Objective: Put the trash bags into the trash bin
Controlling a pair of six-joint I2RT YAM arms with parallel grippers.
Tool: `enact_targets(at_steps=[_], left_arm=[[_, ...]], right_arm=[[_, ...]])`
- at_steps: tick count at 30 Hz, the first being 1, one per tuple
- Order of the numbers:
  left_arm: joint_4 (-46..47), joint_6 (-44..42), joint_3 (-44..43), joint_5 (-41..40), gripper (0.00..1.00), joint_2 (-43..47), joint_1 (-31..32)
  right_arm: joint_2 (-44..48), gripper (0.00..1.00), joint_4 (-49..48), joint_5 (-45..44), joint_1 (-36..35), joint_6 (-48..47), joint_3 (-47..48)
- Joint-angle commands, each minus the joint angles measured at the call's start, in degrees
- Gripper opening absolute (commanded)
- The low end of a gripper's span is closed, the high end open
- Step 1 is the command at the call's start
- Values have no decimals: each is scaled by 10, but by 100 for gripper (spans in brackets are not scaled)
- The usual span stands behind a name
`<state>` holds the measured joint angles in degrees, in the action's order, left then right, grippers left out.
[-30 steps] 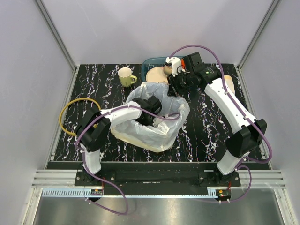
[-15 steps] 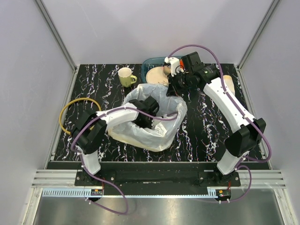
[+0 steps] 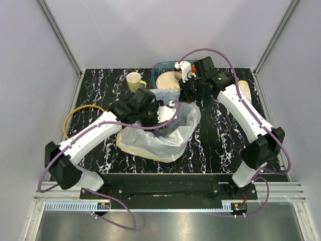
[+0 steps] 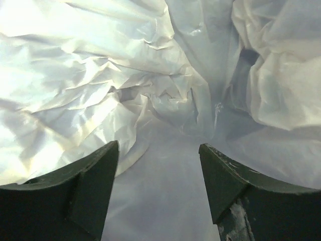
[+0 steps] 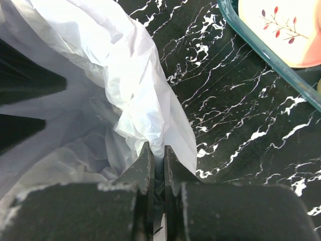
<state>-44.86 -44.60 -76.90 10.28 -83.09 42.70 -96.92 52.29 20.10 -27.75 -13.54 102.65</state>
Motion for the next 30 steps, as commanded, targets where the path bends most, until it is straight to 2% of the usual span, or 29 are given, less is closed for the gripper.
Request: enact_targets(at_steps=[1,3,4,8,9,11,14,16,20,21,24,27,30], left_arm=[[43,91,-14,122,71,100,-37],[84,135,-10,197,70,131,-69],[102,188,-6,229,70,158,-77],[161,293,6,250,73,202,-117],[166,317,8,261,73,207,-144],[166,326,26,311,73,224,-173],[174,352,75,370,73,253,-240],[174,371,123,397,73,278,-282],[237,443,220,420,67,328,-327],[259,496,239,426,65,345,-335],[309,586,308,424,61,358,-336],[323,645,377,396,55,355,-338],[333,679,427,385,53,334,-337]], right_arm=[[27,0,-16,-19,-4,-88,-19],[28,0,-17,-10,-4,-118,-23],[28,0,-16,-5,-4,-152,-23],[24,0,-18,15,-4,-234,-15],[21,0,-20,17,-4,-261,-8],[7,0,-20,11,-4,-279,22],[-42,0,21,-36,-4,-279,105],[-62,0,29,-81,-3,-267,127],[-63,0,23,-134,-2,-231,110],[-57,0,18,-148,-1,-225,102],[-44,0,0,-168,-2,-214,75],[-46,0,-4,-188,-1,-202,63],[-44,0,-3,-187,3,-198,60]])
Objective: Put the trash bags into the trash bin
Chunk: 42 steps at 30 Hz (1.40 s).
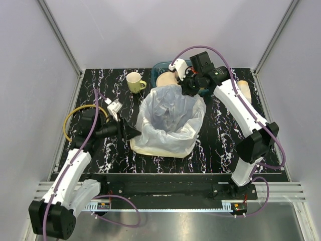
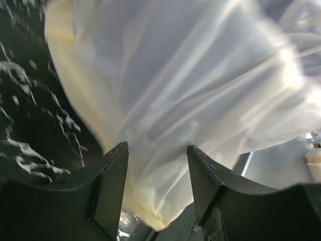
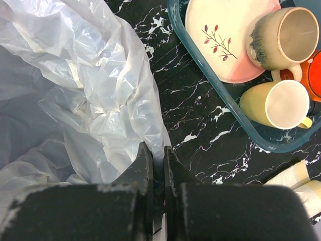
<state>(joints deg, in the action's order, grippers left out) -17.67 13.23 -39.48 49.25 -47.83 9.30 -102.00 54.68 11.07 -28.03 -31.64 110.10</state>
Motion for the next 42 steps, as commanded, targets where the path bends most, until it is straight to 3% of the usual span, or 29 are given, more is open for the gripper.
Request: enact_targets(at_steps=[1,6,10,13,19,22,25,29,30,32,33,38,41,42], left_arm=[[66,107,63,-13,53,-28,-4],[81,122,100,-57,48,-102,-6],[144,144,109,-29,53,-134,-8],[108,145,105,-54,56,-162,-12],[78,167,102,-26,63,-200,-93],[154,199,121,67,66,-174,-121],[202,206,127,100,73,-102,-132],[148,158,104,113,77,-32,-135],[102,144,90,102,77,-23,-139],[94,137,88,104,77,3,-161],[84,135,81,105,77,8,-169],[18,38,18,69,74,20,-180],[-90,-85,-83,-17,78,-13,-180],[-176,-124,-119,-41,79,-31,-180]], right_arm=[[7,0,-26,-96,6,-17,-16],[10,0,-27,-91,9,-18,-16],[12,0,-35,-86,9,-20,-23],[13,0,-46,-84,9,-23,-29],[22,0,-85,-79,8,-48,-52],[35,0,-115,-52,10,-82,-80],[49,0,-154,-23,10,-118,-111],[37,1,-167,-11,10,-122,-110],[35,16,-161,-8,10,-120,-97],[38,38,-151,4,10,-100,-82],[43,54,-146,8,10,-92,-79],[60,77,-111,25,10,-18,1],[72,86,-84,38,10,16,42],[77,89,-77,41,10,35,50]])
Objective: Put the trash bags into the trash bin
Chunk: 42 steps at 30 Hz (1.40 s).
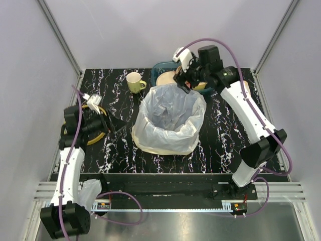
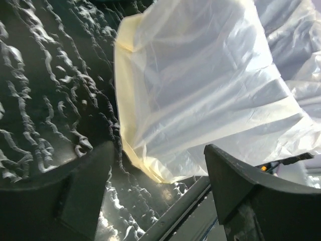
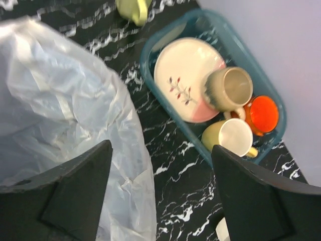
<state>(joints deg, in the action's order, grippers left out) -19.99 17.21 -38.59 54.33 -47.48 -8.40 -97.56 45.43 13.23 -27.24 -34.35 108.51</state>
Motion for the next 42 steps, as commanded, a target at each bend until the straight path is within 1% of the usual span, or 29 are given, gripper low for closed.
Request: enact_targets(at_steps=[1,2,3,4,5,6,7,9,10,13,14,15,16,18,20,22,24,25,31,32,35,36,38,39,42], left_arm=[[-196,-248,-162,-115,83,-74,-3],[-233,-293,-228,-163,85,-94,-4],[-307,-340,-255,-197,86,-116,-3],[-333,-407,-279,-239,86,-156,-4],[-351,-446,-302,-298,87,-174,-6],[-393,-481,-309,-320,86,-194,-6],[-399,-525,-307,-334,86,-220,-23],[-428,-571,-303,-359,85,-252,-32],[-429,-596,-298,-366,86,-276,-42],[-409,-623,-275,-388,85,-324,-47],[-405,-634,-270,-391,85,-333,-47],[-380,-641,-263,-397,86,-338,-47],[-359,-640,-238,-405,86,-345,-48],[-322,-649,-222,-423,86,-357,-47],[-318,-668,-218,-421,85,-387,-48],[-320,-685,-219,-413,80,-413,-48],[-316,-698,-219,-399,79,-427,-48],[-313,-696,-218,-397,77,-442,-47],[-255,-699,-214,-406,68,-491,-47],[-248,-699,-217,-408,59,-495,-47],[-240,-700,-220,-419,48,-505,-47],[-240,-701,-220,-422,36,-506,-47],[-240,-707,-217,-430,31,-505,-48],[-240,-719,-214,-432,22,-504,-47],[-244,-732,-211,-445,7,-502,-47]], right_arm=[[37,92,19,22,2,72,75],[40,98,25,24,2,80,92],[42,100,33,24,2,87,100],[47,100,36,25,2,103,108],[47,100,41,24,2,108,122],[48,100,56,24,2,114,129],[49,100,67,24,2,126,138],[47,100,107,26,3,133,158],[49,100,124,34,4,140,162],[63,100,171,53,8,167,150],[68,100,180,57,11,172,132],[76,100,190,62,11,178,118],[95,100,190,62,11,182,103],[114,100,186,62,15,185,57],[134,100,187,64,20,189,30],[146,100,192,69,31,192,20],[151,100,193,76,46,198,13],[154,100,193,80,52,199,9],[160,100,194,95,79,208,5],[160,100,194,95,80,208,5],[163,100,193,94,85,209,4],[164,100,193,95,88,210,4],[164,100,190,94,93,212,1],[164,100,188,96,95,215,0],[161,99,187,107,107,228,8]])
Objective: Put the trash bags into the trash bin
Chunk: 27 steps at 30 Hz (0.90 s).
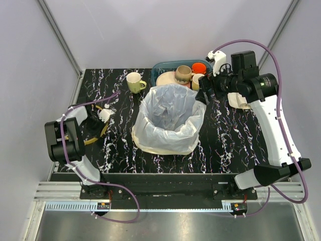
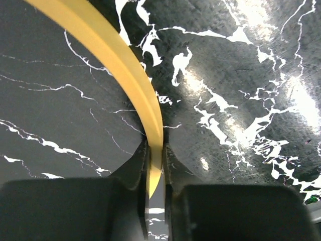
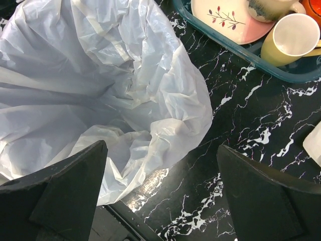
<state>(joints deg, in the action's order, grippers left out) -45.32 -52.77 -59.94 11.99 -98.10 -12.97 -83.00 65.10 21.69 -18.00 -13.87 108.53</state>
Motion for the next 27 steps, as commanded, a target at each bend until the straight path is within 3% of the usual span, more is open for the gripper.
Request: enact_targets(at_steps=[1,7,10,11,13,14,16,17,18,23,27], left_arm=[[0,-33,-10,-21,0,10,-2],[-166,-104,-145,111,0,135,1],[-312,-204,-328,195,0,171,4],[-375,-226,-439,212,0,172,11],[-432,-262,-537,237,0,164,31],[-433,-265,-579,231,0,172,75],[-432,-307,-576,194,0,198,126],[-433,-342,-567,183,0,223,203],[-431,-348,-549,171,0,232,239],[-433,-313,-513,82,0,243,482],[-433,-287,-480,-1,0,232,597]], right_arm=[[14,100,-8,26,20,27,16],[21,100,-9,27,38,43,34],[28,100,-16,25,48,54,37],[30,100,-21,26,51,61,37],[34,100,-28,28,60,69,36],[36,100,-33,30,62,77,36],[38,100,-36,38,73,85,41],[41,100,-38,48,74,92,41],[46,100,-39,53,74,95,43],[71,98,-52,65,75,102,54],[79,93,-59,67,75,97,91]])
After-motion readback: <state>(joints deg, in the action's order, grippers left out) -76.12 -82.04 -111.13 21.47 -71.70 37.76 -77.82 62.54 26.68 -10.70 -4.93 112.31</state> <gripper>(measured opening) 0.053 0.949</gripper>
